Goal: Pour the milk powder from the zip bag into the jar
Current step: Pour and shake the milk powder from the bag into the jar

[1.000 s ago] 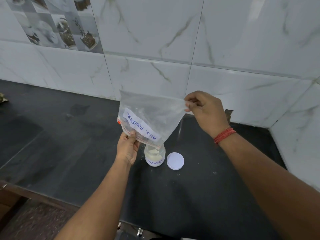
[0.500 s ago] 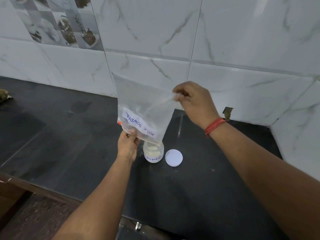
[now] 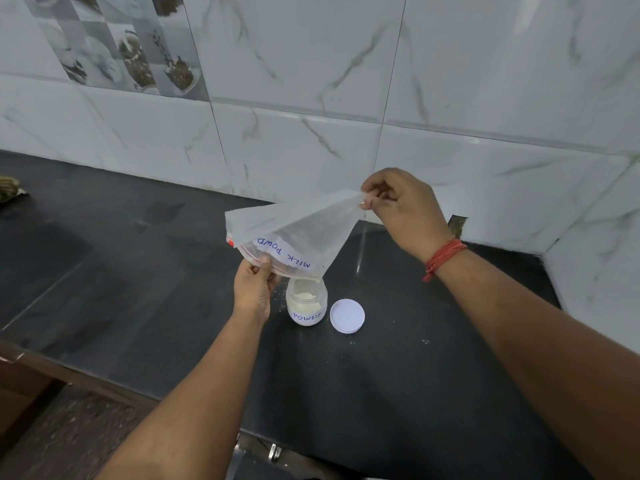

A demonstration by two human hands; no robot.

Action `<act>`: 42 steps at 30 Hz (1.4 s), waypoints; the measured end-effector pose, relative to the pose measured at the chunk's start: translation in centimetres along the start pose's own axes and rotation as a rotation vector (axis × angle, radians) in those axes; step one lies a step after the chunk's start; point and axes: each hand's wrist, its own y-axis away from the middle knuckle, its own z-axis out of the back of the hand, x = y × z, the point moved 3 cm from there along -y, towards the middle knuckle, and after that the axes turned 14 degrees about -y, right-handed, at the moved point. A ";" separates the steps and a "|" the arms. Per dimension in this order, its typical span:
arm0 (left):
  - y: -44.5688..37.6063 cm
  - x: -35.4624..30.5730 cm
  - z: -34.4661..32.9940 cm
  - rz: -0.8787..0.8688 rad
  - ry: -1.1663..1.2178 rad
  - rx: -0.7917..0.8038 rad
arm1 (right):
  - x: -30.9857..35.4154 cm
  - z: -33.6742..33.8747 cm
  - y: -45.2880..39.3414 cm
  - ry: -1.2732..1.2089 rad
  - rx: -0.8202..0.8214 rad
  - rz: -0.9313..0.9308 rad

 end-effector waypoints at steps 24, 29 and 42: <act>0.0 -2.6 -0.7 -0.132 -0.214 0.091 | -5.4 1.9 2.5 -0.300 -0.319 -0.280; 0.4 -5.6 -4.2 -0.281 -0.571 0.128 | -11.0 4.7 7.3 -0.412 -0.503 -0.484; 8.9 -8.9 -20.7 -1.058 -1.456 0.532 | -16.4 9.3 19.4 -0.500 -0.912 -0.821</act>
